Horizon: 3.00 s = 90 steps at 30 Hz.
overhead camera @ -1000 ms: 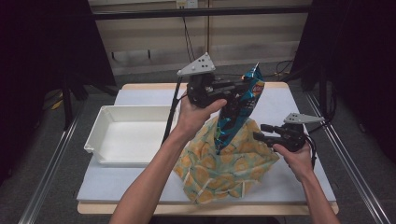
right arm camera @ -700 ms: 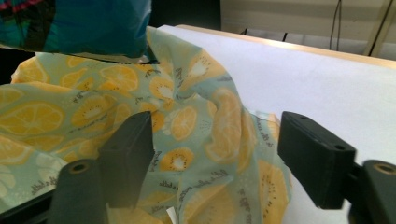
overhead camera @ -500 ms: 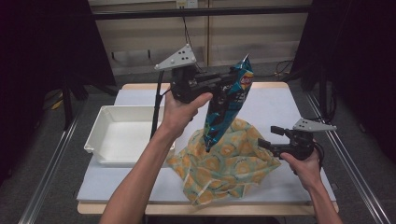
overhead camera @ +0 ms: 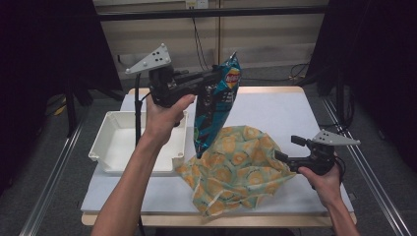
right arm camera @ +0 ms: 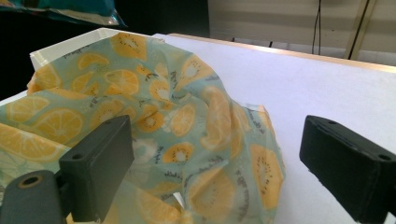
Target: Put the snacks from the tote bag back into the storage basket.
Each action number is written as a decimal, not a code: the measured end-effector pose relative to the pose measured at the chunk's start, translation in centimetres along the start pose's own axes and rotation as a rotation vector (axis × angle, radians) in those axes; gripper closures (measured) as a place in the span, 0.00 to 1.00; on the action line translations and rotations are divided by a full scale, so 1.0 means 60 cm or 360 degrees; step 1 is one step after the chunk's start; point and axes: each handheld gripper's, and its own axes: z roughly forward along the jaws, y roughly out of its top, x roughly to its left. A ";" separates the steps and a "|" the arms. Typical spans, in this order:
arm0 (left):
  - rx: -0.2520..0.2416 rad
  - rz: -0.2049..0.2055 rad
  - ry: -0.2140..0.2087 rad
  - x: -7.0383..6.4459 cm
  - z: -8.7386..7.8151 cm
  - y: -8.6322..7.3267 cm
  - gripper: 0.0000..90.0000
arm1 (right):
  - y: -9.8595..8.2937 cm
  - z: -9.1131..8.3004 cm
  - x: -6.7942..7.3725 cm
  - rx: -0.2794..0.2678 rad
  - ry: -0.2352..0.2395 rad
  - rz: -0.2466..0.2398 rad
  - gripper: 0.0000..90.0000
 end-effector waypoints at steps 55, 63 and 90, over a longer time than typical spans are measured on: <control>0.0267 -0.0231 0.0648 0.160 -0.211 -0.126 0.97 | -0.094 -0.092 0.036 -0.0026 -0.0117 0.0080 0.06; 0.0244 -0.0274 0.0727 0.184 -0.223 -0.141 0.97 | -0.091 -0.083 0.036 -0.0027 -0.0100 0.0079 0.06; 0.0280 -0.0341 0.0791 0.239 -0.168 -0.198 0.96 | -0.097 -0.071 0.030 0.0023 -0.0083 0.0106 0.06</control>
